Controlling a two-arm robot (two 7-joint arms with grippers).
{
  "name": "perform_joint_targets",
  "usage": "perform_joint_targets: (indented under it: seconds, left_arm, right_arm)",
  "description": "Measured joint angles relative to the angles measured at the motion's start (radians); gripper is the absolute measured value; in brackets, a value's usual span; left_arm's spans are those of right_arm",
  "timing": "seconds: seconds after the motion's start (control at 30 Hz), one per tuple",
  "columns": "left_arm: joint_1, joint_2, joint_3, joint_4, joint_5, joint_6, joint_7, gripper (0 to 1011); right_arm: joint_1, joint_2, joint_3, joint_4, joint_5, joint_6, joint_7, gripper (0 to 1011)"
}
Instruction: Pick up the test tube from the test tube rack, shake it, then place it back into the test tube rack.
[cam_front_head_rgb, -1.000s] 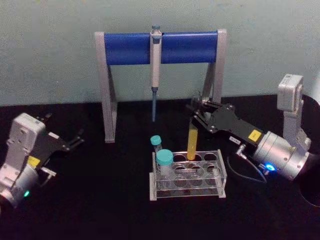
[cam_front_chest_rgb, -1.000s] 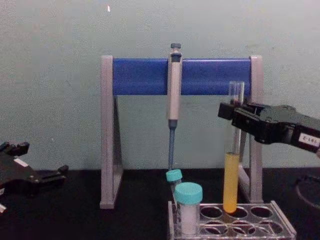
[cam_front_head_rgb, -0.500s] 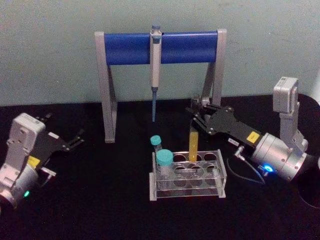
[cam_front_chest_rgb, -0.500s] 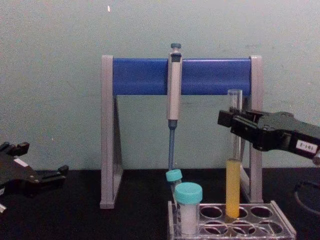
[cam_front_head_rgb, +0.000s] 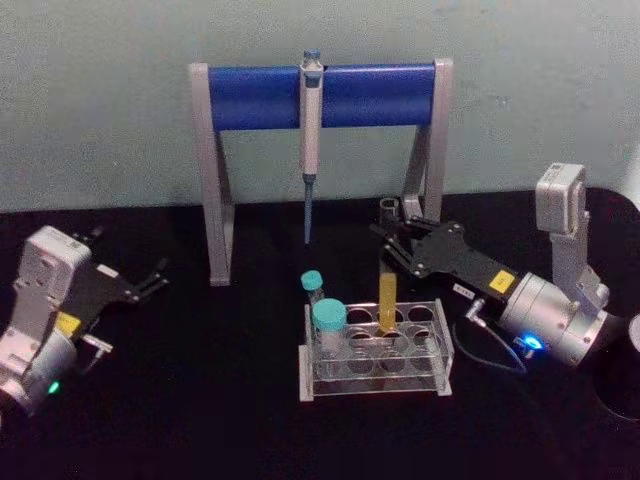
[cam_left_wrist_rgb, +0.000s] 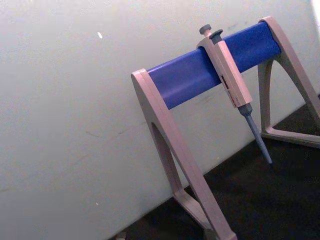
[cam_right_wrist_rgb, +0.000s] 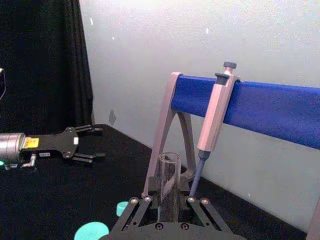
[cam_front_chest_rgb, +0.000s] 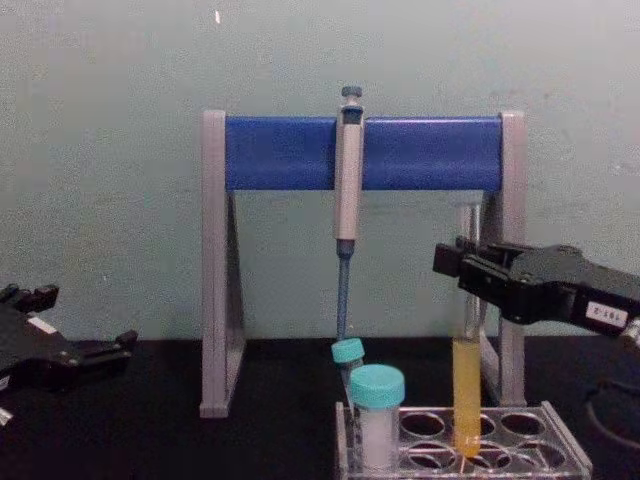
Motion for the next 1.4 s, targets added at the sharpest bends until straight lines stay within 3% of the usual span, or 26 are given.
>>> perform_joint_targets:
  seconds: [1.4]
  left_arm:
    - [0.0, 0.0, 0.0, 0.0, 0.0, 0.0, 0.0, 1001]
  right_arm:
    - [0.015, -0.02, -0.018, 0.065, -0.045, 0.01, 0.003, 233]
